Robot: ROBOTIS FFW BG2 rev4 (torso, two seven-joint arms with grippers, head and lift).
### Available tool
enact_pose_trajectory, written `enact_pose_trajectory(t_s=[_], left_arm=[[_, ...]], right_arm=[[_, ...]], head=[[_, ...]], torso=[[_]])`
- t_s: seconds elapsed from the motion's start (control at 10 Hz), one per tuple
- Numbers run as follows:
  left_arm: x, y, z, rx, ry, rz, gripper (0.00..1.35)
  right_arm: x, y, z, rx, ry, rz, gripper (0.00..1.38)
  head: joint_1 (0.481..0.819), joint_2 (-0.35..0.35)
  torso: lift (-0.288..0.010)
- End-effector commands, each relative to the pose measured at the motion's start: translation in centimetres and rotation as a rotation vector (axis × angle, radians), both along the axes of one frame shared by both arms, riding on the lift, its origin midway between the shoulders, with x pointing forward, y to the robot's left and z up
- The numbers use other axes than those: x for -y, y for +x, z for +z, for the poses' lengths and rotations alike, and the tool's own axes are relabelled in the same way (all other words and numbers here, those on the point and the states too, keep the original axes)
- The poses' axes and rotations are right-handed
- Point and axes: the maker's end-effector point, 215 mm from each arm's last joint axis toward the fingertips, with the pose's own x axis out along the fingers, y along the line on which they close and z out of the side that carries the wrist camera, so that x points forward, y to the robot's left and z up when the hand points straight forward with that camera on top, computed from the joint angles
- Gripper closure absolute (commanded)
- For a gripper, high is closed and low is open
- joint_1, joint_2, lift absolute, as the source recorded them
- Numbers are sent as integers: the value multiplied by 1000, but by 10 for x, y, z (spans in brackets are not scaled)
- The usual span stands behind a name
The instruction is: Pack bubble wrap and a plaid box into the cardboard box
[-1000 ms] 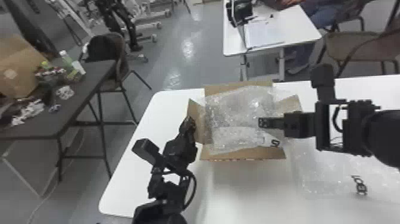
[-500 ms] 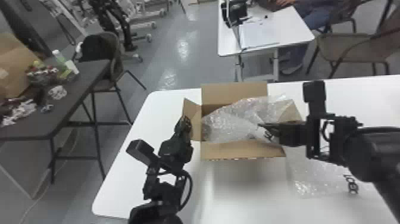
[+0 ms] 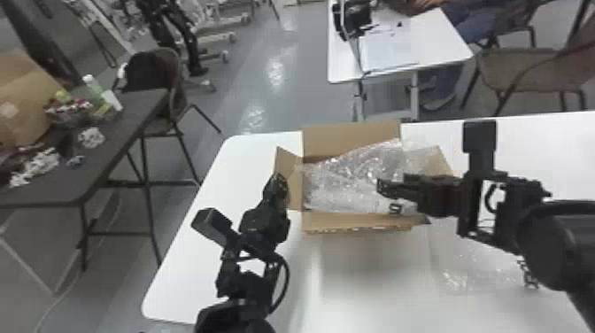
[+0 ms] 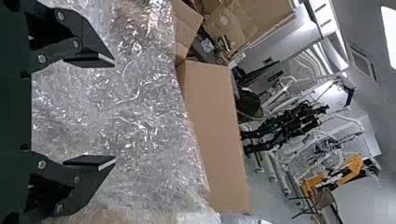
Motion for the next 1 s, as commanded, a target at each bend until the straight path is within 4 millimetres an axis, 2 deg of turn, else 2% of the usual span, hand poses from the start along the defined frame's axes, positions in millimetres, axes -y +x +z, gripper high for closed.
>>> enact_pose_trajectory(t_s=[0.0,0.3,0.5,0.6,0.7,0.9], left_arm=[[-1,0,0,0,-1,0,1219],[-4,1,-1,-5,2,4,1219],[-8,1,-1,-7,5,7,1219],[-9,1,-1,-8,3,8,1219],[-11,0,-3,-11,-1,11,1219],[-14,-3,-5,-16,-2,17,1219]], right_arm=[[15,0,30,37,-36,-13,137],[52,2,89,127,-17,-81,139],[110,1,110,262,-37,-174,140],[155,-4,102,317,-60,-248,139],[205,-14,85,351,-121,-332,137],[286,-45,63,415,-191,-483,140]], head=[[695,334],[695,308],[679,281],[677,268],[676,236],[695,142]], torso=[[-110],[-110],[-110],[-110],[-110],[-110]])
